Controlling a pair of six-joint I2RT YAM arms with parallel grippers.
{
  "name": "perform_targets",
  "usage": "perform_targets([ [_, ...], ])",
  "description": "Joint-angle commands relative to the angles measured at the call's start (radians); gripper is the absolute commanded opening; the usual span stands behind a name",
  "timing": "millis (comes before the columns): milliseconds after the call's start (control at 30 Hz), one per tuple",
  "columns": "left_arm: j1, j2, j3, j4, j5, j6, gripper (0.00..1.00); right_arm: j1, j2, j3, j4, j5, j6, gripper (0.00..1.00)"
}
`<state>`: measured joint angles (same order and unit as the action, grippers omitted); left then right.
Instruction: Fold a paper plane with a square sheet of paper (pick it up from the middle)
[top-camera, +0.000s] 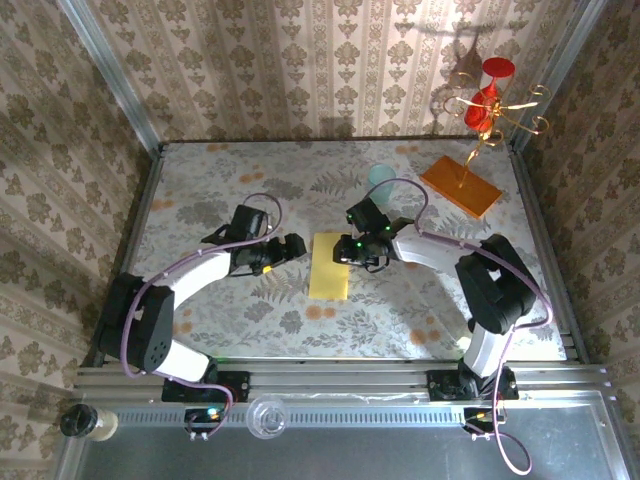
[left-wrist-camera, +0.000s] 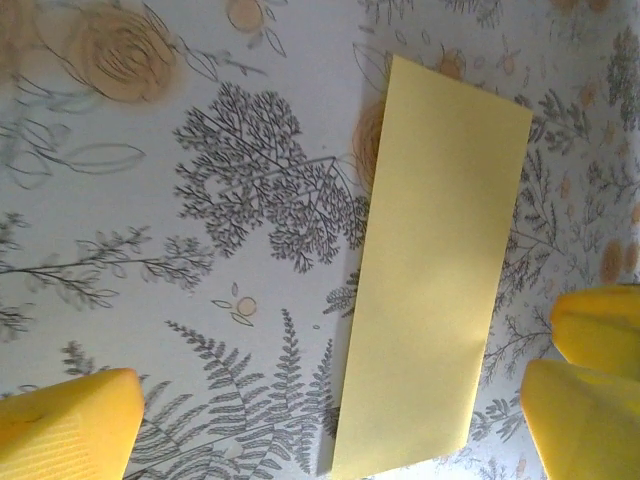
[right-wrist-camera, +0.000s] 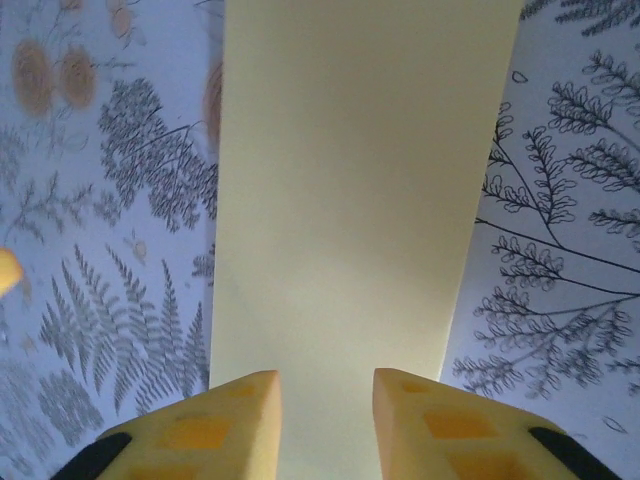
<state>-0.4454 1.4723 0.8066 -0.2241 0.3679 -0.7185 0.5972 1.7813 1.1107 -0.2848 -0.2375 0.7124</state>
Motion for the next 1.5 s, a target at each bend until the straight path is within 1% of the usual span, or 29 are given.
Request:
perform_targets([
  [0,-0.035,0.019,0.026,0.021,0.027,-0.032,0.96,0.001,0.056,-0.003,0.053,-0.051,0.098,0.29],
  [200,-0.066,0.042,0.026,0.035,0.047,-0.045,0.93,-0.003,0.095,-0.003,0.066,-0.053,0.110,0.26],
  [400,-0.087,0.075,0.031,0.037,0.075,-0.046,0.84,-0.014,0.122,-0.017,0.055,-0.045,0.105,0.25],
  [500,-0.092,0.077,0.024,0.034,0.084,-0.048,0.78,-0.016,0.135,-0.024,0.052,-0.044,0.099,0.25],
  [633,-0.101,0.072,0.009,0.020,0.098,-0.045,0.65,-0.017,0.159,-0.031,0.031,-0.040,0.088,0.25],
  [833,-0.105,0.057,-0.030,0.007,0.118,-0.048,0.51,-0.029,0.164,-0.059,0.035,-0.051,0.080,0.24],
  [933,-0.114,0.031,-0.055,-0.015,0.116,-0.032,0.47,-0.033,0.163,-0.060,0.033,-0.053,0.076,0.24],
  [1167,-0.165,0.006,-0.067,-0.059,0.092,-0.029,0.42,-0.035,0.174,-0.046,0.026,-0.059,0.071,0.24],
  [1333,-0.186,0.036,-0.086,0.008,0.107,-0.075,0.40,-0.036,0.177,-0.046,0.027,-0.060,0.074,0.24],
  [1467,-0.193,0.063,-0.092,0.026,0.112,-0.080,0.42,-0.035,0.177,-0.048,0.027,-0.059,0.074,0.24],
])
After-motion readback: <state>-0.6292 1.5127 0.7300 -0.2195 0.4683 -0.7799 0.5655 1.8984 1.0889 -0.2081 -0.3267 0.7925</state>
